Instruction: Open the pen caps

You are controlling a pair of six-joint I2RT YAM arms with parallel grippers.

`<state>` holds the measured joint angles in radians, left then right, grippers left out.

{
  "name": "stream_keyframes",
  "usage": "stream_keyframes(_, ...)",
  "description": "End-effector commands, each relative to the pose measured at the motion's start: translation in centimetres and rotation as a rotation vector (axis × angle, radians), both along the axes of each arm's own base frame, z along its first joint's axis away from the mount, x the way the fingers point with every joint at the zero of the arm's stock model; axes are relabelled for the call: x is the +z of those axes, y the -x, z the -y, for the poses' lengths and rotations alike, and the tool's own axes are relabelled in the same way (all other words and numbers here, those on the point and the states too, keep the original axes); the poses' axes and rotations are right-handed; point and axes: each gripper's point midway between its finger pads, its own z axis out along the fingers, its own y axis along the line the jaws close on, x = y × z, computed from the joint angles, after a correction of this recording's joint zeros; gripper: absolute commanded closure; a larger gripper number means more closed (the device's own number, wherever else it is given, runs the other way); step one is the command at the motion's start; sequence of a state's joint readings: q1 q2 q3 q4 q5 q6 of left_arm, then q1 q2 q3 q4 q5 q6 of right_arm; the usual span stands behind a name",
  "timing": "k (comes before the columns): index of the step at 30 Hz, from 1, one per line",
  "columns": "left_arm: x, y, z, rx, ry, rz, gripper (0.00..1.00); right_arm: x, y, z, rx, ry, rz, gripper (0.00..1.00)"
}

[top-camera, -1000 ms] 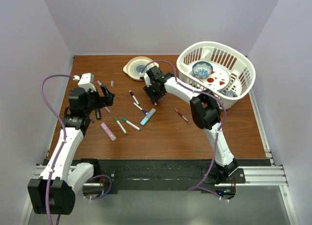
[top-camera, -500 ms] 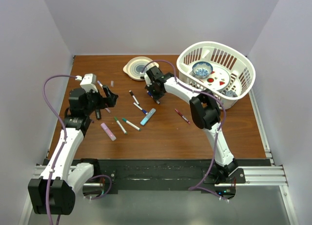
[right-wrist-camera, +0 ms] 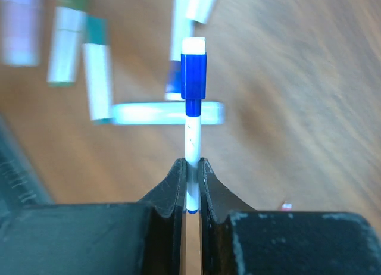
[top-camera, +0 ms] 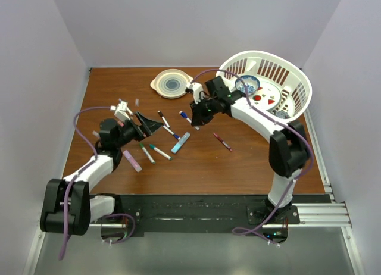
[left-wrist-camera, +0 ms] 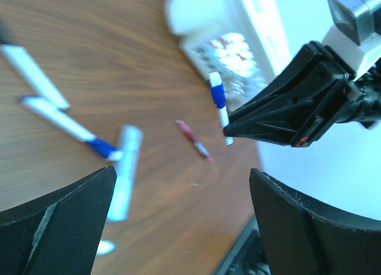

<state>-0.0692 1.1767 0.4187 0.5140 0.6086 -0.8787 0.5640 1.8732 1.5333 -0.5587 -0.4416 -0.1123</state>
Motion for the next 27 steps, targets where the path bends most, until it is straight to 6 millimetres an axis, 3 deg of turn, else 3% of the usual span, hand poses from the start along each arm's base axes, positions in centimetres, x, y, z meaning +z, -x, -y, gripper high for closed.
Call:
stream_keyframes(1,6.1,0.2,4.7,-0.096,0.169,0.141,0.00,3.3,5.2,-3.0,0.197,-0.303,-0.084,1.00)
stream_keyframes(2,6.3,0.4,5.8,-0.098,0.189,0.128,0.00,4.0,6.3,-3.3,0.225,-0.357,-0.123,1.00)
stream_keyframes(5,6.7,0.2,7.0,-0.078,0.228,0.114,0.03,4.7,7.1,-3.6,0.228,-0.411,-0.156,1.00)
stream_keyframes(11,5.4,-0.5,8.2,-0.024,0.218,0.039,0.21,5.6,7.9,-3.8,0.240,-0.462,-0.173,1.00)
stream_keyframes(17,3.8,-1.0,8.8,0.022,0.163,-0.035,0.39,5.6,8.0,-3.8,0.234,-0.469,-0.171,1.00)
stream_keyframes(27,3.8,-1.1,9.1,0.030,0.134,-0.044,0.68,4.6,7.1,-3.6,0.185,-0.432,-0.155,1.00)
